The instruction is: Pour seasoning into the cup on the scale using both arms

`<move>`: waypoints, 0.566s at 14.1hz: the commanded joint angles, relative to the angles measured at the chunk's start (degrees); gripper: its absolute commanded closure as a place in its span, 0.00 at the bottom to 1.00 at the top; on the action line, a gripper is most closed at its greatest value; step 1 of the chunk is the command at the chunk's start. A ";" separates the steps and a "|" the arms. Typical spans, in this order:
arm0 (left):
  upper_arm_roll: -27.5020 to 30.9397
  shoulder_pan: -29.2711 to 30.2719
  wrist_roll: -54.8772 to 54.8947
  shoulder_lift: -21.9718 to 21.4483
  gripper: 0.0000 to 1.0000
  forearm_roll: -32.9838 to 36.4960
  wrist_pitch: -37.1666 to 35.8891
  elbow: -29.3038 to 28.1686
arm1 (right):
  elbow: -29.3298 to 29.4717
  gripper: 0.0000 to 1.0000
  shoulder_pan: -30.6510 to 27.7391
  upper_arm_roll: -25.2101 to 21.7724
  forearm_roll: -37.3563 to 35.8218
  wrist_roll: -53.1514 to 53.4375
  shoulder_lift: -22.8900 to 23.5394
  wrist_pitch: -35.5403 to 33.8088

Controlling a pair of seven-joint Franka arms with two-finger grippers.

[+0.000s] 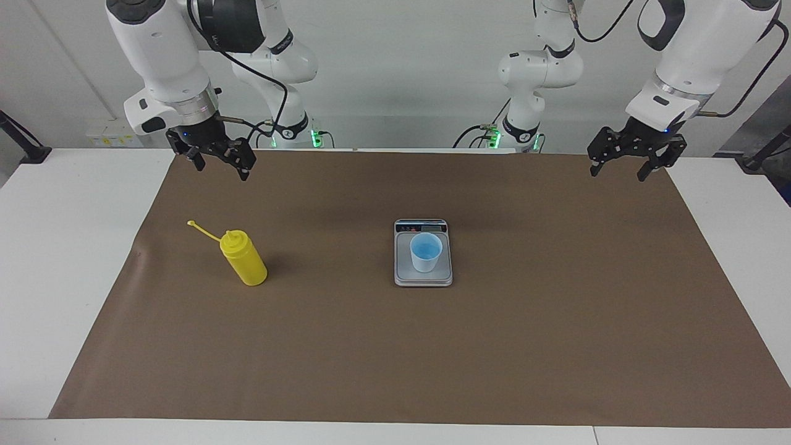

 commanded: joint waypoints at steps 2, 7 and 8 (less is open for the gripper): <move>-0.26 0.62 0.10 -1.39 0.00 -0.67 1.30 -1.88 | -1.81 0.00 -0.33 0.53 -0.08 -1.57 -1.44 1.43; -0.26 0.62 0.10 -1.39 0.00 -0.67 1.31 -1.88 | -1.81 0.00 -0.50 0.53 -0.08 -1.40 -1.44 1.25; -0.26 0.62 0.10 -1.39 0.00 -0.67 1.22 -1.88 | -1.81 0.00 -0.68 0.44 -0.08 -1.40 -1.44 1.17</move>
